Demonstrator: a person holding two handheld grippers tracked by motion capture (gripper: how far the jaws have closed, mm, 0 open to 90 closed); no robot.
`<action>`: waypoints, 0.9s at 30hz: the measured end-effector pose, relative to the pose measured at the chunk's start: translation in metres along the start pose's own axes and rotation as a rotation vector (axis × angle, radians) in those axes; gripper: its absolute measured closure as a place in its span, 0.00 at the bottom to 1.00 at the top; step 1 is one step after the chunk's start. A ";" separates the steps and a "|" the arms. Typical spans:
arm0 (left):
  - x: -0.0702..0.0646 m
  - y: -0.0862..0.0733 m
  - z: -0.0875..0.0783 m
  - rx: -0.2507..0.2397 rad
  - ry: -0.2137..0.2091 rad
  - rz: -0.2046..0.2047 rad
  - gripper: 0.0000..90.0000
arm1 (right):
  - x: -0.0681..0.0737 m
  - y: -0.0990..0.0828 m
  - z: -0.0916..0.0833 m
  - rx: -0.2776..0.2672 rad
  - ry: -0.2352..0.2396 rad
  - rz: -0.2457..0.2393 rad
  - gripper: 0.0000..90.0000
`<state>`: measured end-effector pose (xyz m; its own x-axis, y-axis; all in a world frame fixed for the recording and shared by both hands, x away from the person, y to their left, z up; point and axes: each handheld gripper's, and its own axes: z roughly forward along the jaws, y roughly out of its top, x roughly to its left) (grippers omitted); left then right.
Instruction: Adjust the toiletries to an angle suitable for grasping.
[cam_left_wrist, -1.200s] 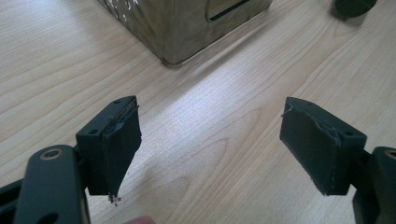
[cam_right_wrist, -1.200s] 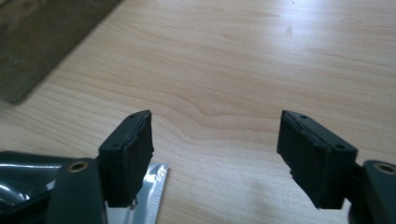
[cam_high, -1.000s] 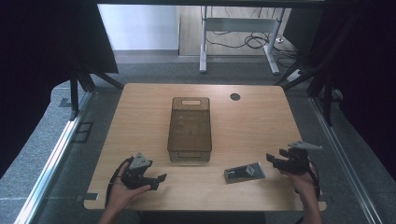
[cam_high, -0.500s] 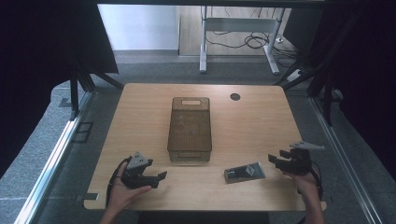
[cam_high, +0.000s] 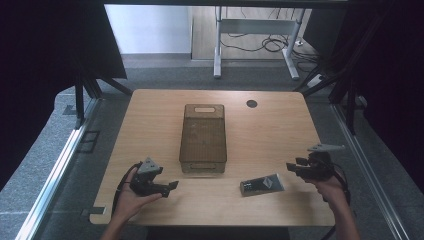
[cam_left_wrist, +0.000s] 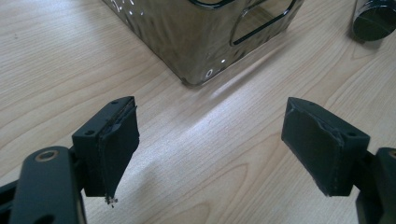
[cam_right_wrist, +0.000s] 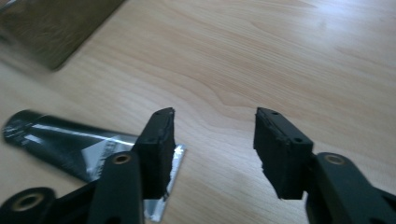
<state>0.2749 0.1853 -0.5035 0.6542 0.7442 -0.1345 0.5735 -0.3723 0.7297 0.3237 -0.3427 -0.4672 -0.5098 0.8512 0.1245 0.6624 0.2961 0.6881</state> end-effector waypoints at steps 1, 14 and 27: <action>0.000 0.000 0.000 0.000 0.000 0.000 0.21 | 0.000 0.000 0.000 0.000 0.000 0.000 0.57; 0.001 0.006 -0.011 -0.026 -0.027 -0.010 0.24 | 0.049 0.049 -0.023 0.146 0.070 -0.211 0.93; -0.004 -0.007 -0.024 -0.042 -0.001 -0.013 0.26 | 0.067 0.048 -0.003 0.269 0.120 -0.262 1.00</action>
<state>0.2562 0.1980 -0.4925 0.6476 0.7481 -0.1448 0.5605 -0.3390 0.7556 0.3199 -0.2725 -0.4237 -0.7306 0.6798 0.0633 0.6136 0.6131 0.4976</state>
